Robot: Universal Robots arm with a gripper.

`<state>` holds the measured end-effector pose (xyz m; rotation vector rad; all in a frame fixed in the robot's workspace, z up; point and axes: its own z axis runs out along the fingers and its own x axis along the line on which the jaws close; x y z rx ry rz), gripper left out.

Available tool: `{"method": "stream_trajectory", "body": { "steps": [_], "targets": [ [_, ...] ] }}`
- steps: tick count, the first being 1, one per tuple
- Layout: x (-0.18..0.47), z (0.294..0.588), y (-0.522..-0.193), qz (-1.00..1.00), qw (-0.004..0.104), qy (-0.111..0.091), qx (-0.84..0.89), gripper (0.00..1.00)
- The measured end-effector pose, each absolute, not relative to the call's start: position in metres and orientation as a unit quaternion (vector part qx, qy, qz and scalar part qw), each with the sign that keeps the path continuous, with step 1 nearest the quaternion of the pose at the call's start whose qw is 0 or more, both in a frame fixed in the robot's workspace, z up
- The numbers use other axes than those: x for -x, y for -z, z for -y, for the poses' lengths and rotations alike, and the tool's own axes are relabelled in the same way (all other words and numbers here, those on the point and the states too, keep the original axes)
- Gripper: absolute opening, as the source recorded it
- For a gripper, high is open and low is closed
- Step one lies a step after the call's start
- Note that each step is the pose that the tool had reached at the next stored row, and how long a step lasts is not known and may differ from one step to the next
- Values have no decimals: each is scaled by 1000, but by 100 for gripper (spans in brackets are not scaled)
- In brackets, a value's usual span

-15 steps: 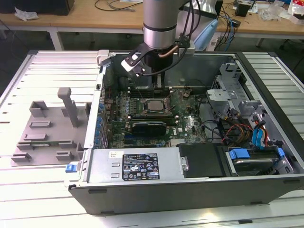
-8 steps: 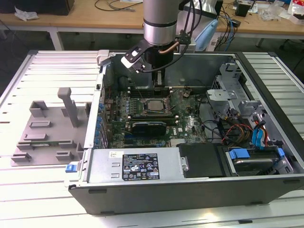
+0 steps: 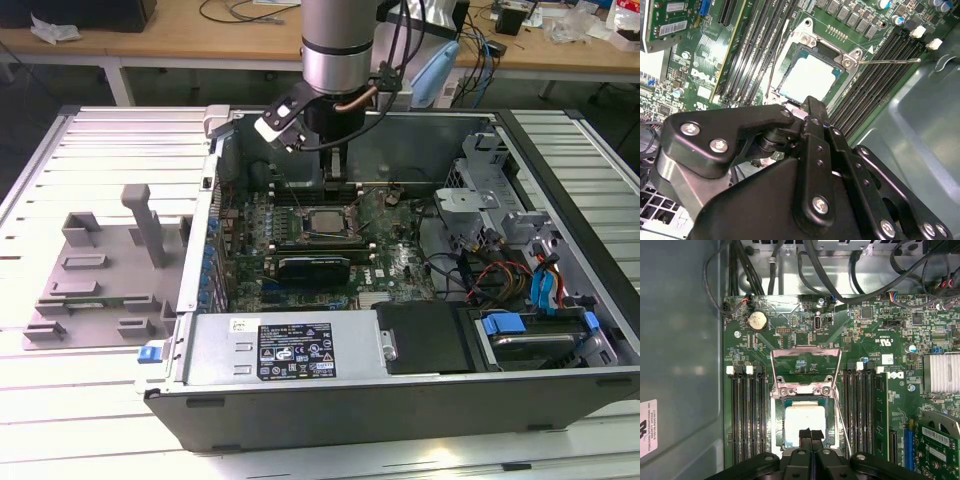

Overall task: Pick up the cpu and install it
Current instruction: 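Close the cpu cover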

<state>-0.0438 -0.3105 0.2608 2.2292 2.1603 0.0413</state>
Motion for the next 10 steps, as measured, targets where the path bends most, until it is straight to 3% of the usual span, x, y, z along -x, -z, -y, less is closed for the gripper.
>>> {"method": "stream_trajectory", "body": {
  "steps": [10],
  "targets": [
    [44, 310, -281, -696, 19, -13, -718, 11]
  ]
}}
